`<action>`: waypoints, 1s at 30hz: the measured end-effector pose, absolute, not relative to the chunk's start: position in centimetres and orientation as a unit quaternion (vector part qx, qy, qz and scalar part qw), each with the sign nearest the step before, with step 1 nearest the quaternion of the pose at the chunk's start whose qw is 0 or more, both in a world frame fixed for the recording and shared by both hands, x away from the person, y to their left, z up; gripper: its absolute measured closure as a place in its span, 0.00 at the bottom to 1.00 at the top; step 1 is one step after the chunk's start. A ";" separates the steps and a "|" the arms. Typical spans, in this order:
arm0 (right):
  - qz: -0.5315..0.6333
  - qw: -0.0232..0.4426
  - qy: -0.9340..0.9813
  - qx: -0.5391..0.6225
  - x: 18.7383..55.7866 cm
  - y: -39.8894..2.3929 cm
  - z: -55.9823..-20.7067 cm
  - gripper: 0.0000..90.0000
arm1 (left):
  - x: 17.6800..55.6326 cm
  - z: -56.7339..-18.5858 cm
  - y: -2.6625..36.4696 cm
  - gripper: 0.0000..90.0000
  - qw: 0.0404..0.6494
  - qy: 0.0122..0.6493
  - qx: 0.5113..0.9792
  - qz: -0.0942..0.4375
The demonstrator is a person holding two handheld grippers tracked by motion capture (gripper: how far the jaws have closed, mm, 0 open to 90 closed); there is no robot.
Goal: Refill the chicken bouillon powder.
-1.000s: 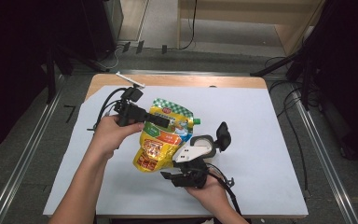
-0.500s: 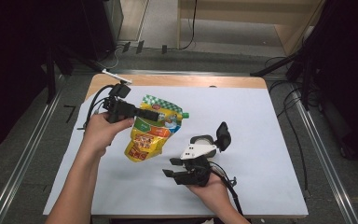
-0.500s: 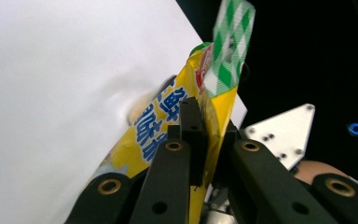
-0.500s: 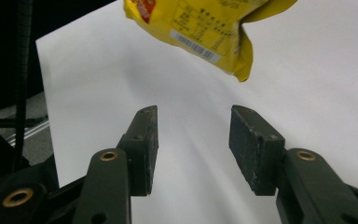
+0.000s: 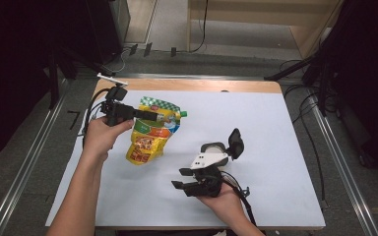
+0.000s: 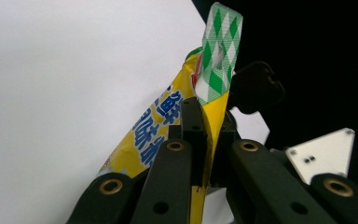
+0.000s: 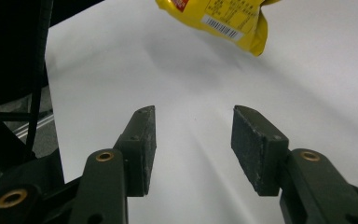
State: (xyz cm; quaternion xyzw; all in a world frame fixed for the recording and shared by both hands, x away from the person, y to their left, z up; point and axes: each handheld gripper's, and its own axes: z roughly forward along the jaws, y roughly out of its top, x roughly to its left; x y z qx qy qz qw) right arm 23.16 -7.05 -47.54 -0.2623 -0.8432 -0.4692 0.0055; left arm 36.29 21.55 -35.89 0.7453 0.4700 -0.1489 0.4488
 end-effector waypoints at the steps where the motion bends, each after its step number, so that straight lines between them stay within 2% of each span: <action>1: -0.469 0.005 -0.843 -0.263 23.2 -7.1 -47.6 0.57 | 36.4 -36.0 21.6 0.99 0.448 0.471 0.745 -0.147; 18: -0.460 0.001 -0.842 -0.281 22.6 -8.0 -47.8 0.56 | 38.2 -37.1 20.5 0.99 0.470 0.474 0.736 -0.113; 30: -0.461 -0.001 -0.840 -0.287 22.6 -8.4 -47.9 0.56 | 38.5 -37.8 21.3 0.99 0.466 0.471 0.740 -0.114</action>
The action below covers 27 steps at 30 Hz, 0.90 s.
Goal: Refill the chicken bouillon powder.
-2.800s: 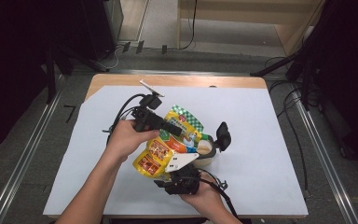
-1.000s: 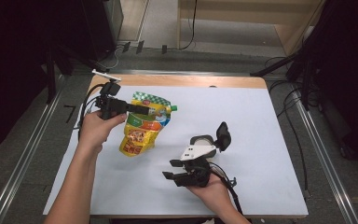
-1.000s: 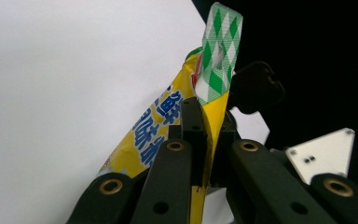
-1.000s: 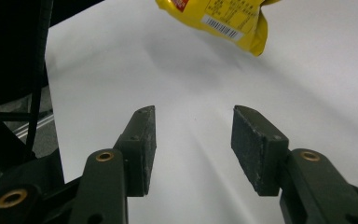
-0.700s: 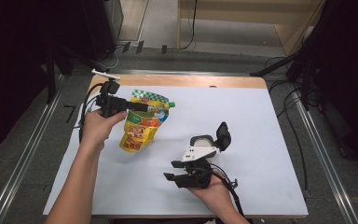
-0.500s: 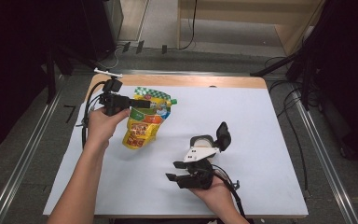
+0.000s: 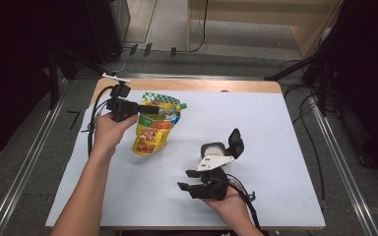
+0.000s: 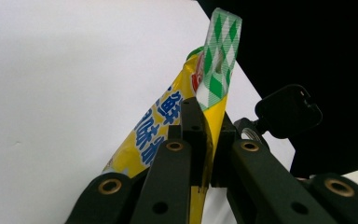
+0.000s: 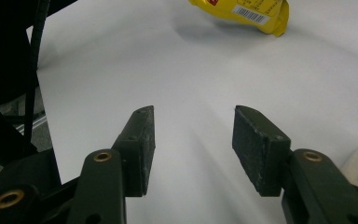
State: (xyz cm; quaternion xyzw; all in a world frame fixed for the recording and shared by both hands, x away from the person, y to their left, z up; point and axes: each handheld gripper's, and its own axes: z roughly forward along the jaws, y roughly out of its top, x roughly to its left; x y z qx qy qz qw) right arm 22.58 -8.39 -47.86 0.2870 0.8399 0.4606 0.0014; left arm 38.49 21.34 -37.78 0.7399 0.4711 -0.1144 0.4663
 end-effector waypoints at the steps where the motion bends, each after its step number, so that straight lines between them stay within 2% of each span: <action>1: 0.460 0.002 0.841 0.286 22.6 -8.3 -47.9 0.56 | 38.4 -37.8 21.4 0.98 0.466 0.473 0.740 -0.111; 27: 0.474 -0.003 0.839 0.266 23.4 -7.6 -47.1 0.56 | 35.1 -38.3 24.5 0.94 0.448 0.489 0.742 -0.095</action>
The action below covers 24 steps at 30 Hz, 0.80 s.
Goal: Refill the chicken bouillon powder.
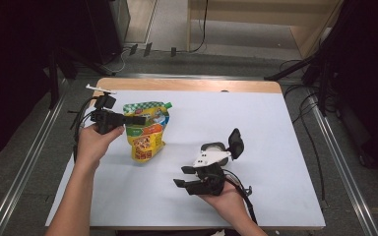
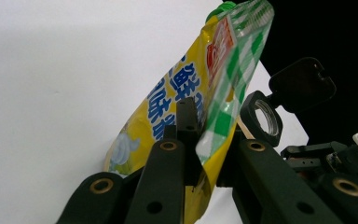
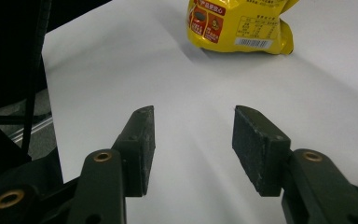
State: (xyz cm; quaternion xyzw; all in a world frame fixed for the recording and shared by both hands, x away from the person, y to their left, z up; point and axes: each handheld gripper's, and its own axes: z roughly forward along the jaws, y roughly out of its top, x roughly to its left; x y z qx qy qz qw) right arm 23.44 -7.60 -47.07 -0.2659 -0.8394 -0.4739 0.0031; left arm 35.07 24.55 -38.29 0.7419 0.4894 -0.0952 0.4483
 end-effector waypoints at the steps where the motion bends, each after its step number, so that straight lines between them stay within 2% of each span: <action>1: -0.474 0.003 -0.839 -0.267 23.5 -7.6 -47.0 0.56 | 35.0 -38.3 24.7 0.94 0.448 0.491 0.741 -0.095; 10: -0.475 -0.001 -0.838 -0.268 23.7 -7.7 -46.9 0.56 | 34.1 -38.9 25.5 0.90 0.452 0.484 0.742 -0.104; 24: -0.474 -0.003 -0.838 -0.270 23.7 -7.9 -46.8 0.56 | 32.5 -39.6 26.0 0.75 0.457 0.479 0.744 -0.095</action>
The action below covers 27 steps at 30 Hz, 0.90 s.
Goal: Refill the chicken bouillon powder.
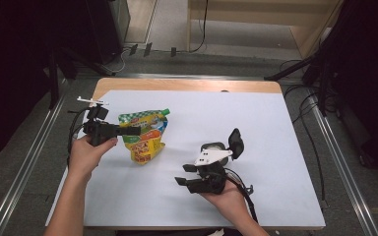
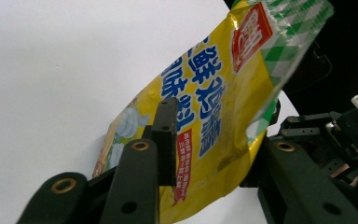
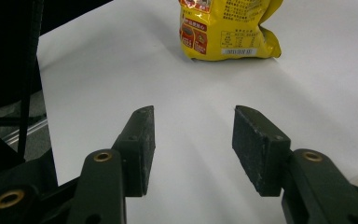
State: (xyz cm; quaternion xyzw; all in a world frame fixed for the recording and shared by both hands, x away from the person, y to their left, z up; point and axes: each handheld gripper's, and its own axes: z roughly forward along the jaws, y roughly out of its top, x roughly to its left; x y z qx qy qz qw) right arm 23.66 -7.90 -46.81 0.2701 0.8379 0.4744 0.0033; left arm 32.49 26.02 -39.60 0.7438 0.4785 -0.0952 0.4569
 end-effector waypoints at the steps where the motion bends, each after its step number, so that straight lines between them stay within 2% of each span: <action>1: 0.474 0.004 0.838 0.271 23.7 -7.9 -46.8 0.56 | 32.4 -39.6 26.0 0.74 0.455 0.479 0.744 -0.095; 27: 0.474 0.004 0.837 0.274 24.2 -8.7 -46.0 0.57 | 31.8 -39.7 25.8 0.59 0.456 0.476 0.748 -0.080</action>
